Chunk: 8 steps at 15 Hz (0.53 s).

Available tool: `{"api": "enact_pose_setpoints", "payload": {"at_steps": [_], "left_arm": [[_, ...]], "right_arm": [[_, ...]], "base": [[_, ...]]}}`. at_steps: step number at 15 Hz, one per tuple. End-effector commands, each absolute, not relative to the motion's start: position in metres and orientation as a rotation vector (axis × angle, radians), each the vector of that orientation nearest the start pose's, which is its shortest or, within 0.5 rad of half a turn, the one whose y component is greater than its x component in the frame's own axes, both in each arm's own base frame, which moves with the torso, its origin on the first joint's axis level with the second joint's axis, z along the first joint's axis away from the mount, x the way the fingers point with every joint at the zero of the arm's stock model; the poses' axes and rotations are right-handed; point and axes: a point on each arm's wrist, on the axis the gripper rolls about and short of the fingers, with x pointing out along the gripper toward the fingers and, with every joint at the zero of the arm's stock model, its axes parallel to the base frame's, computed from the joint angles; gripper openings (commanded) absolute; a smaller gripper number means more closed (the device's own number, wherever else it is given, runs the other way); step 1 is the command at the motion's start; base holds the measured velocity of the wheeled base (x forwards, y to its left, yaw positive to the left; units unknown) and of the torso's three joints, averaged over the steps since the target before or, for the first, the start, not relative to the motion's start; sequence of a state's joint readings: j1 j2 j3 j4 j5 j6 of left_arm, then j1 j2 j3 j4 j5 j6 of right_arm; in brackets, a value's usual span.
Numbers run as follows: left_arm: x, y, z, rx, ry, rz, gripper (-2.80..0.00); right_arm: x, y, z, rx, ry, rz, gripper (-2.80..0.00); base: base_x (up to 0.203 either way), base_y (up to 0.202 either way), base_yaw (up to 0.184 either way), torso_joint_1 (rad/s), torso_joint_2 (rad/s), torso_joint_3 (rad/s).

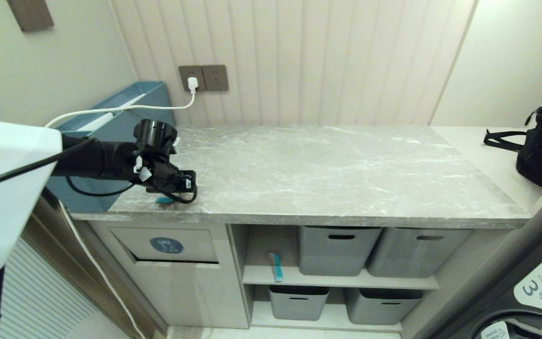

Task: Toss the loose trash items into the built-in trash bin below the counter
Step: Pick up the garbage

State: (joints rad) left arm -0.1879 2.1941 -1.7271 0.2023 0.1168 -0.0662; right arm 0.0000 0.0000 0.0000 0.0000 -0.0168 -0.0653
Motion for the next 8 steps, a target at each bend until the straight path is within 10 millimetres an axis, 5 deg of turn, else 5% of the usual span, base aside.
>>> {"api": "enact_pose_setpoints", "payload": {"at_steps": [1,8], "left_arm": [[0.433,-0.079,0.175,0.035,0.656,-0.043,-2.80],[0.409,-0.085,0.208,0.024,0.586,-0.070,-2.80]], "right_arm": [[-0.023,0.000,0.075,-0.066,0.002,-0.017,-2.80],[-0.023,0.000,0.075,-0.066,0.002,-0.017,-2.80]], "base": [[0.000,0.000,0.000,0.000,0.00,0.000],[0.000,0.000,0.000,0.000,0.00,0.000]]}}
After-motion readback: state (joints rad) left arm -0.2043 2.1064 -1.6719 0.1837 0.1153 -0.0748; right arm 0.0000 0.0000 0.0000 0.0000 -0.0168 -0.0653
